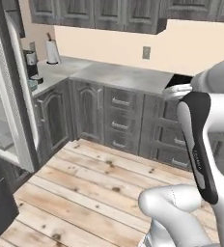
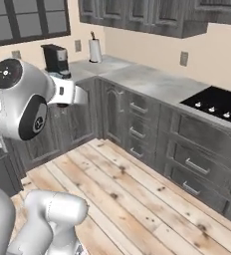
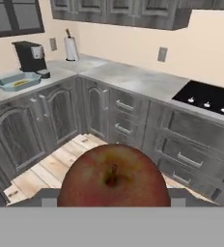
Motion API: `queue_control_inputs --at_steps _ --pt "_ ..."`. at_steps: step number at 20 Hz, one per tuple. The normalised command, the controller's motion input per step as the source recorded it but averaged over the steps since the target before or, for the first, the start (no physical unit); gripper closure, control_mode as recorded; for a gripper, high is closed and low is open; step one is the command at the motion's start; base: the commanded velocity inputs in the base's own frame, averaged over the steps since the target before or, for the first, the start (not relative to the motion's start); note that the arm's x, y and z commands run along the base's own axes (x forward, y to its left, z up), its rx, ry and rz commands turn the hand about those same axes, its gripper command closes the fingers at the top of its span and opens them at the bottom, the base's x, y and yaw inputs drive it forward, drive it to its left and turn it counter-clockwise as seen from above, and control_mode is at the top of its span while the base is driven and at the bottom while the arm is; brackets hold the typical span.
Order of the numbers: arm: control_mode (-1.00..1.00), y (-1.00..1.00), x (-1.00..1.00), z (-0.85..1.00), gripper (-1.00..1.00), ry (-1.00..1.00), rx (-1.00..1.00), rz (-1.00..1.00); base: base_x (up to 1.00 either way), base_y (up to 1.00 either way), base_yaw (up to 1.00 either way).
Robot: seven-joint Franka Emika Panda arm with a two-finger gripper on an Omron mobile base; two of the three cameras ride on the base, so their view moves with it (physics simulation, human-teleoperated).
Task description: Pick the apple and banana from the fridge and place them inside the tupperware on the counter.
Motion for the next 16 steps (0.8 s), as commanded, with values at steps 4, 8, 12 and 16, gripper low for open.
queue_control_inputs --at_steps 4,8,12,16 --pt "1.00 0.00 0.00 0.00 1.00 0.00 0.00 0.00 1.00 -0.16 0.24" --pt "1.00 0.00 0.00 0.00 1.00 0.00 0.00 0.00 1.00 -0.11 0.57" --pt "1.00 0.00 0.00 0.00 1.00 0.00 0.00 0.00 1.00 -0.06 0.73" --pt "1.00 0.00 0.00 0.00 1.00 0.00 0.00 0.00 1.00 -0.22 0.71"
